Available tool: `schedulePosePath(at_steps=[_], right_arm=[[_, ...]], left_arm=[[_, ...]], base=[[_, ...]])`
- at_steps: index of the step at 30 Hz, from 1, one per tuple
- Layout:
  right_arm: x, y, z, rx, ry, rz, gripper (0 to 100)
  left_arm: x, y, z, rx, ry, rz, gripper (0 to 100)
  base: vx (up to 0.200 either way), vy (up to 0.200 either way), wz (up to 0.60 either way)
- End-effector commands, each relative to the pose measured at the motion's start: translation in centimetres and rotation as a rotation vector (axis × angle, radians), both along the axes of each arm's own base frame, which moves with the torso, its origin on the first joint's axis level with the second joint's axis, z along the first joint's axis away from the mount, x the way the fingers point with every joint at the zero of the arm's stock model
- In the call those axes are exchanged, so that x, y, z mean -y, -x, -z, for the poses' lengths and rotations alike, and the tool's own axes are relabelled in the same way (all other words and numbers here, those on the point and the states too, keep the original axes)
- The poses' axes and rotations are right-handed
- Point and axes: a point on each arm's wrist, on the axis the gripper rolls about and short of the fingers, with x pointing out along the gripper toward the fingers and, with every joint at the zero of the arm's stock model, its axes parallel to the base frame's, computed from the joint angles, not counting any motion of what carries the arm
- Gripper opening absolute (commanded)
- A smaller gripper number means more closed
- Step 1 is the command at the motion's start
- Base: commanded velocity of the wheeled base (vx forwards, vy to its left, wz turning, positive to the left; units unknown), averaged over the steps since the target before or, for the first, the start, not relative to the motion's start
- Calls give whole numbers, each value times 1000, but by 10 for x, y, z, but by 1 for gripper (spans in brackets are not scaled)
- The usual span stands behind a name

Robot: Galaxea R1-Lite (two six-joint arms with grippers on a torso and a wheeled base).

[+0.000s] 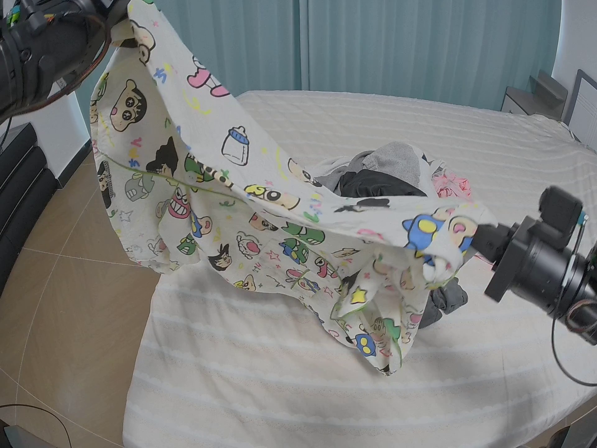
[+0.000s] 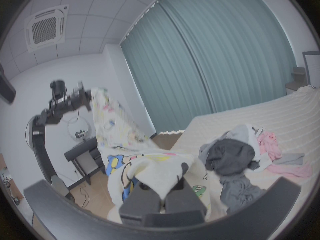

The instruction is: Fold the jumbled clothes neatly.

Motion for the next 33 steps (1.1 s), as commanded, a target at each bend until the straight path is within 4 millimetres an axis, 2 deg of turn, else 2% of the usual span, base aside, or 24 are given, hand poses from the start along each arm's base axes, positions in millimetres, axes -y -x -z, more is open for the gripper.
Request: schedulePosePath(at_steps=[1, 10, 16, 33], right_arm=[[19, 5, -34, 110, -97, 50, 0], [17, 1, -73, 209, -188, 62, 0], [18, 2, -73, 211, -191, 56, 0], [25, 12, -73, 219, -200, 49, 0]], left_arm=[[-13, 15, 7, 12, -48, -14, 0], [-19, 24, 21, 62, -106, -30, 0], [-21, 25, 32, 80, -144, -46, 0], [-27, 31, 44, 70, -151, -49, 0]], base=[[0, 0, 0], [0, 0, 0], [0, 0, 0], [-200, 0, 0]])
